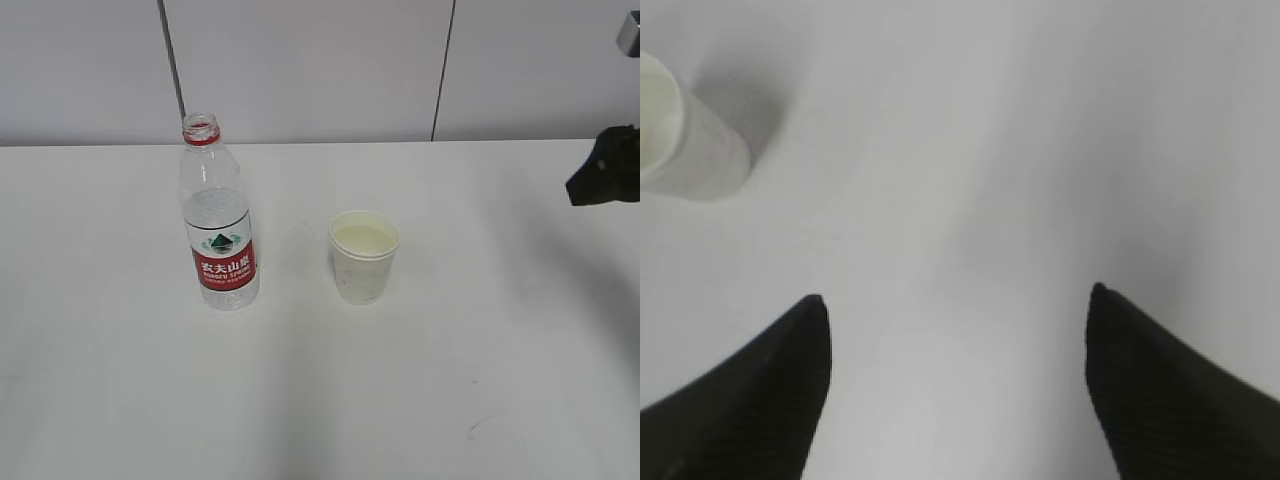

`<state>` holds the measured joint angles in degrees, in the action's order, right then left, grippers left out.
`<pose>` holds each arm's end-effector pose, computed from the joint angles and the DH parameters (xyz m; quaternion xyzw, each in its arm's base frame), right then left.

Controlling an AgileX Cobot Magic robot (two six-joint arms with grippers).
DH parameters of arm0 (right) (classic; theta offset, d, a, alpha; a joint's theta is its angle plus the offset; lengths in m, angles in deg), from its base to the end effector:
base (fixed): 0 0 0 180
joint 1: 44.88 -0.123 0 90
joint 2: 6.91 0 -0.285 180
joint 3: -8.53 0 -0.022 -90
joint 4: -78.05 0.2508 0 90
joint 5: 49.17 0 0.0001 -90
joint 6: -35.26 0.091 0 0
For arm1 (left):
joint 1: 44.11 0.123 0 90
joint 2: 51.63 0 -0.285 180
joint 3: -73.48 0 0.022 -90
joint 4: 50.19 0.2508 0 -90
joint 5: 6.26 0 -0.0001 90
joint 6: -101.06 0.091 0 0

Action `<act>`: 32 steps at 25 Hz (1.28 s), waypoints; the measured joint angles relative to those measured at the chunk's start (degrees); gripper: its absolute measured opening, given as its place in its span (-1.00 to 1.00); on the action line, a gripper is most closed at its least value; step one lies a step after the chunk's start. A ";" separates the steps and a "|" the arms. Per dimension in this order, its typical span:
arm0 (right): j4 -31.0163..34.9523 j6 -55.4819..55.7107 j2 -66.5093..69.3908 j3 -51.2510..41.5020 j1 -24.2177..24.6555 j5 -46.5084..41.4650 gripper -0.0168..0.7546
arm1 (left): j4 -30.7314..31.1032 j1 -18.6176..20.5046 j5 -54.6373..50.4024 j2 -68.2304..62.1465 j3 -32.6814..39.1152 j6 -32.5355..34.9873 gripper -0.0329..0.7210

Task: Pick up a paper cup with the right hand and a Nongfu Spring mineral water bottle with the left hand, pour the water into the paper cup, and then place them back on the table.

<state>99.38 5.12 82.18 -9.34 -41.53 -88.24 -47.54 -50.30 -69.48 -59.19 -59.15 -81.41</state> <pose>0.2944 0.0037 0.2841 -0.1172 0.9382 0.0643 0.3191 -0.0093 0.0048 0.2797 0.0262 0.8572 -0.0158 0.5141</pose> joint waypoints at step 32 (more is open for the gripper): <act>-13.23 16.99 -50.17 -26.26 -0.14 -26.65 0.57 | 0.00 0.00 0.00 0.00 0.00 0.00 0.33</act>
<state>86.16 22.11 32.01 -35.60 -41.66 -114.90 -47.54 -50.30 -69.48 -59.19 -59.15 -81.41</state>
